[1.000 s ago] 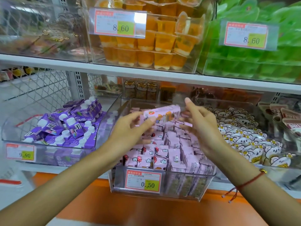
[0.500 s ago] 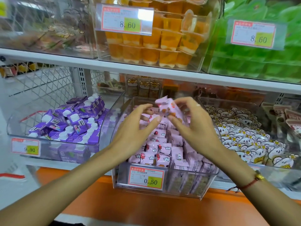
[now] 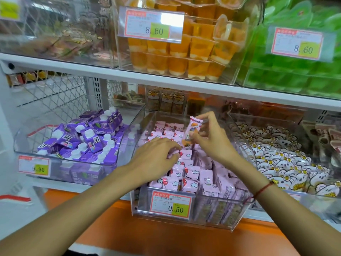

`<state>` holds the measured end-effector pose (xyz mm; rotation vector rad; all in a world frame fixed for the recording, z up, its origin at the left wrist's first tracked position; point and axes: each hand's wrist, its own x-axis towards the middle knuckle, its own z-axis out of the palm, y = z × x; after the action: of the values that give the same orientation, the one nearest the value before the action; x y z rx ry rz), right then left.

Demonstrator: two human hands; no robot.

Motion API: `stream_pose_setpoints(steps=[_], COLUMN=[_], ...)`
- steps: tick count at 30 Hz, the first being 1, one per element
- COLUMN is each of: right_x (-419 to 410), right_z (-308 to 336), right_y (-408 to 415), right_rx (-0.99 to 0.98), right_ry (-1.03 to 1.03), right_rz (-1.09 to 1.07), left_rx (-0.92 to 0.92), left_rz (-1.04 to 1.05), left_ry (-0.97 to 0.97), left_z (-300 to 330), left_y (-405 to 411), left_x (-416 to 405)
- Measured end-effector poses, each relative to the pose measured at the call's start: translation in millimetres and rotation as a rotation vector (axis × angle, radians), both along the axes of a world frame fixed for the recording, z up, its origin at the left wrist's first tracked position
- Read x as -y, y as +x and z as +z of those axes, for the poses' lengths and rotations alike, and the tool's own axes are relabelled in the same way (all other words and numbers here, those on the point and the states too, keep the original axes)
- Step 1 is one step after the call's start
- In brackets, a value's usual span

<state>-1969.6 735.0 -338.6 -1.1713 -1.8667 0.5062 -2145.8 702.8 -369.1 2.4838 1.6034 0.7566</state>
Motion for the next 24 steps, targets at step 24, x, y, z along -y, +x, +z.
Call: stream_pose_setpoints(steps=[24], right_x=[-35], right_z=[2], right_y=[13], right_rx=[0.533], right_ry=[-0.139], right_rz=[-0.057], left_rx=[-0.182], left_rz=[-0.115], left_ry=[-0.065], left_z=[-8], left_y=[3], left_x=[-15])
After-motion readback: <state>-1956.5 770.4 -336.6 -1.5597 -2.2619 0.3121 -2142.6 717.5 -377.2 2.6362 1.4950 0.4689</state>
